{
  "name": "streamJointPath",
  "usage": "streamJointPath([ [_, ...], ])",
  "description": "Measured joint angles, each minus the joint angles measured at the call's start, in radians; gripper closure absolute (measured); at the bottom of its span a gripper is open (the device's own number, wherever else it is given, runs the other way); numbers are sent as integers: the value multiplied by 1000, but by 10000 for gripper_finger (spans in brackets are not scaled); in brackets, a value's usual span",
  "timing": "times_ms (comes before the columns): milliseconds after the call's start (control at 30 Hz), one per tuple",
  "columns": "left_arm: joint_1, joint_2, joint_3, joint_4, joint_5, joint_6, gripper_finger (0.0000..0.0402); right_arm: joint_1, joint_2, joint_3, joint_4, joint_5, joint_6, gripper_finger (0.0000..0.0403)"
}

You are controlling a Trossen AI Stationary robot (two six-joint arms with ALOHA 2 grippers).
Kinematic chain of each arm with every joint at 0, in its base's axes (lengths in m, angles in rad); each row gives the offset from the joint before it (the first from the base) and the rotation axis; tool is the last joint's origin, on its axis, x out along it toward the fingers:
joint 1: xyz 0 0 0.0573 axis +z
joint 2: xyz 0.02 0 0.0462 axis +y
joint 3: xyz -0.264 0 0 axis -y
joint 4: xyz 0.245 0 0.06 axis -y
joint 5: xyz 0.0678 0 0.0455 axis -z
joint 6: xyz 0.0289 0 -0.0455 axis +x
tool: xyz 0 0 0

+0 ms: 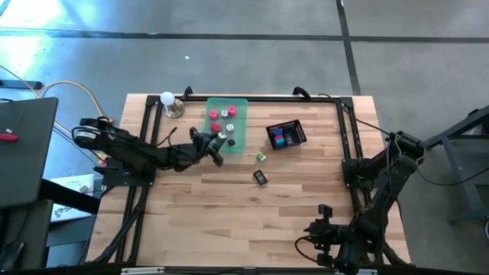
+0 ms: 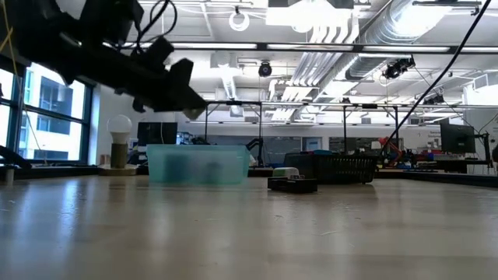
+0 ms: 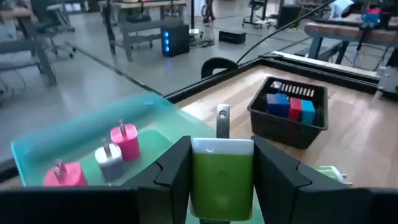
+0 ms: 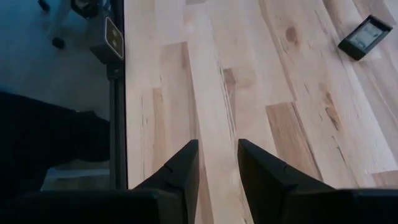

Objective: Pick & Place Office items
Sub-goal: Put the bottom green charger adapter into the green bin

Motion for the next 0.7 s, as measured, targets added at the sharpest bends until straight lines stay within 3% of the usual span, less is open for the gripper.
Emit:
streamJointPath([
  [167, -15, 133, -3, 144, 25, -30, 274, -4, 0, 0, -1, 24, -14, 306],
  [400, -64, 355, -3, 400, -157, -64, 273, -7, 0, 0, 0, 31, -17, 306],
  [700, -19, 538, 8, 645, -185, -52, 273, -7, 0, 0, 0, 31, -18, 306],
])
